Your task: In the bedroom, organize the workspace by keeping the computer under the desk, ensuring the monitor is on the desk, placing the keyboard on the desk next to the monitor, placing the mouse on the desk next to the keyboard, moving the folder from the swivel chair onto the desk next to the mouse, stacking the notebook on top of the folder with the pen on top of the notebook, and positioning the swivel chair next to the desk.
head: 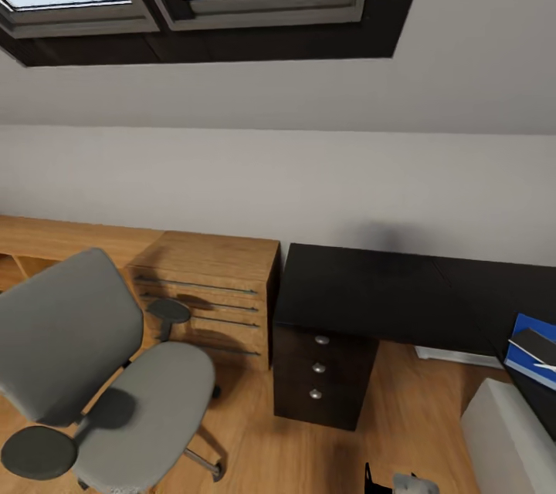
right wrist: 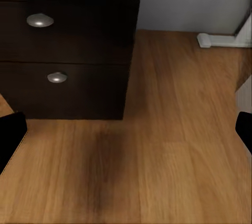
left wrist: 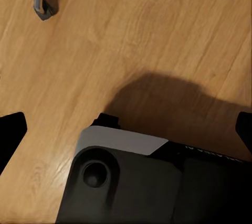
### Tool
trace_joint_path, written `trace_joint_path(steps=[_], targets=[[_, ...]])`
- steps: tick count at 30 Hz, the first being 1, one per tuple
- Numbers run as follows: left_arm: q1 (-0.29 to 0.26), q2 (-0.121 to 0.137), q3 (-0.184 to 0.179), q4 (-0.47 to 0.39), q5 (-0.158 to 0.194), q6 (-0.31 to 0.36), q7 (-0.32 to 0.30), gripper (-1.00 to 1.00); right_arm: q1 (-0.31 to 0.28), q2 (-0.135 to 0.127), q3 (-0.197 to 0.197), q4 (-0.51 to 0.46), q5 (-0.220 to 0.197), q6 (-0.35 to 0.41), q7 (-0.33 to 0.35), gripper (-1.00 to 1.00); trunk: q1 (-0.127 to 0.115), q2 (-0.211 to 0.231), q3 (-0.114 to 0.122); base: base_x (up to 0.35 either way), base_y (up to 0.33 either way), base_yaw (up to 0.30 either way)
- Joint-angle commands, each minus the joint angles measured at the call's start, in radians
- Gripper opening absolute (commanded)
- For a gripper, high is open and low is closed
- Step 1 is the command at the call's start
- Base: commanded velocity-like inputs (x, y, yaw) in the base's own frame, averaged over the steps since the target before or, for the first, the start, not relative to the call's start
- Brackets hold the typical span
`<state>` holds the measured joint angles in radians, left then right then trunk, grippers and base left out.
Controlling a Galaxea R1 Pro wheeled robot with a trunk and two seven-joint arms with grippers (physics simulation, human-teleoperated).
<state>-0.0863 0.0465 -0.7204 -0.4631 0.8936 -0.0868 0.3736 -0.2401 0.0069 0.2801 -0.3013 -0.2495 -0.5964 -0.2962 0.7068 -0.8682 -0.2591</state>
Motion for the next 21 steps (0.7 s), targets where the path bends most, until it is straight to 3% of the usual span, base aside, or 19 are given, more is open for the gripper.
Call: trace_joint_path(steps=[1, 5, 13, 17, 21], targets=[[-0.001, 0.001, -0.001, 0.000, 0.011, -0.005, 0.002, 1.00, -0.001, 0.000, 0.009, 0.000, -0.008, -0.004, -0.005, 1.00, -0.004, 0.006, 0.002, 0.000, 0.000, 0.227], [-0.001, 0.001, 0.021, 0.002, 0.009, -0.006, -0.007, 1.00, -0.001, 0.004, 0.011, 0.001, -0.007, -0.005, -0.005, 1.00, -0.019, 0.034, 0.014, 0.000, 0.000, 0.115], [-0.001, 0.001, 0.032, 0.003, 0.009, -0.009, -0.011, 1.00, -0.001, 0.029, 0.012, 0.017, -0.004, 0.000, -0.004, 1.00, -0.050, 0.090, 0.039, 0.000, 0.000, 0.121], [-0.001, 0.000, 0.033, 0.003, 0.006, -0.052, -0.011, 1.00, -0.001, 0.057, 0.013, 0.045, -0.003, 0.001, -0.004, 1.00, -0.061, 0.111, 0.048, 0.000, 0.000, 0.244], [-0.001, 0.000, 0.031, 0.004, 0.006, -0.094, -0.012, 1.00, -0.001, 0.063, 0.013, 0.051, -0.002, 0.000, -0.004, 1.00, -0.061, 0.111, 0.048, 0.000, 0.000, 0.270]])
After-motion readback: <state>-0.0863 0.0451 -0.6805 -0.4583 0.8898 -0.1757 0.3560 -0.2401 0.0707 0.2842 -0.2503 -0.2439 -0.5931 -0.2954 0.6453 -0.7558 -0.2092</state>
